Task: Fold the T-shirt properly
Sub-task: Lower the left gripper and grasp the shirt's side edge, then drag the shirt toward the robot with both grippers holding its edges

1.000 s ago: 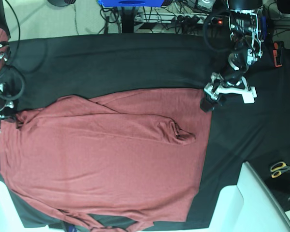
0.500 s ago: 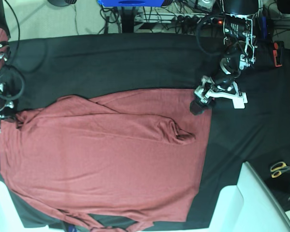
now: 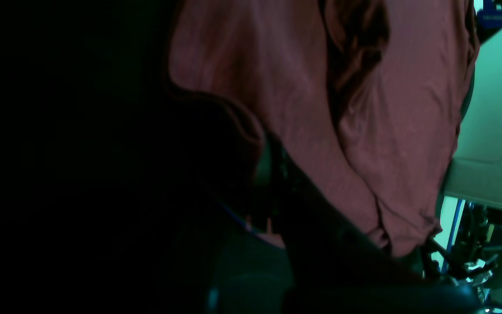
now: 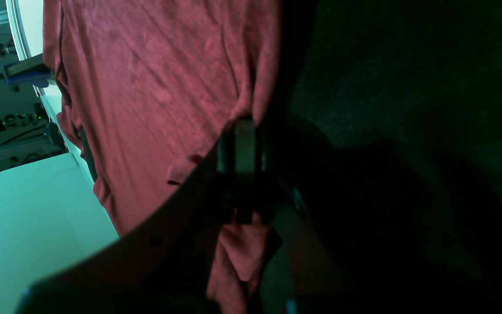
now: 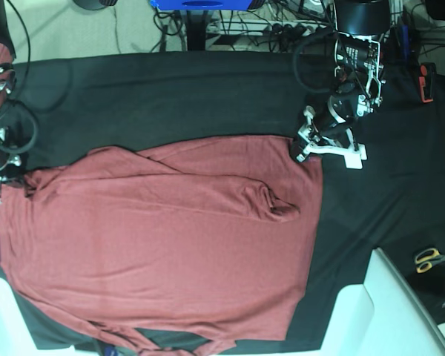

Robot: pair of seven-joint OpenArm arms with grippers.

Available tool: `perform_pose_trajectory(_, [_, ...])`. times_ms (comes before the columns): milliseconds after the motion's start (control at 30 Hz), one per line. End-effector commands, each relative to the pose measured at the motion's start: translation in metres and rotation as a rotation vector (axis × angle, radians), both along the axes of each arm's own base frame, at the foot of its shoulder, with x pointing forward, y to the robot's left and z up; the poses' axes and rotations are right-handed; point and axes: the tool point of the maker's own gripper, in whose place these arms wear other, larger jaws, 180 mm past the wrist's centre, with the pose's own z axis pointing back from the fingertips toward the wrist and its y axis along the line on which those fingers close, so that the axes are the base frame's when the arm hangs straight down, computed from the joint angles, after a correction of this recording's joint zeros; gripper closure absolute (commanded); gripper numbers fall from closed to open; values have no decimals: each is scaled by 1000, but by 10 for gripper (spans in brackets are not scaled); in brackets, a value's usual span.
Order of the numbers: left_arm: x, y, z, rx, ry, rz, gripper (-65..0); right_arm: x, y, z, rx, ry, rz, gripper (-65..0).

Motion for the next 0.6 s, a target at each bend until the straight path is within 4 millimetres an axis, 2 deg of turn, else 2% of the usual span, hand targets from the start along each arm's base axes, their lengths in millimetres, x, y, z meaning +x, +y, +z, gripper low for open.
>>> perform_pose_trajectory(0, [11,4,17,14,-61,-8,0,5,-18,13,-36,-22,-6,-6])
perform_pose_trajectory(133, [1,13,33,55,-90,-42,0,-6,-31,18,-102,-27,0,-6])
perform_pose_trajectory(400, [-17,11,31,42,-23,-118,0,-10,-27,47,-192,-77,96,-6])
perform_pose_trajectory(567, [-20,23,50,73,-68,-101,0,-17,-26,53,-222,-78,120,-6])
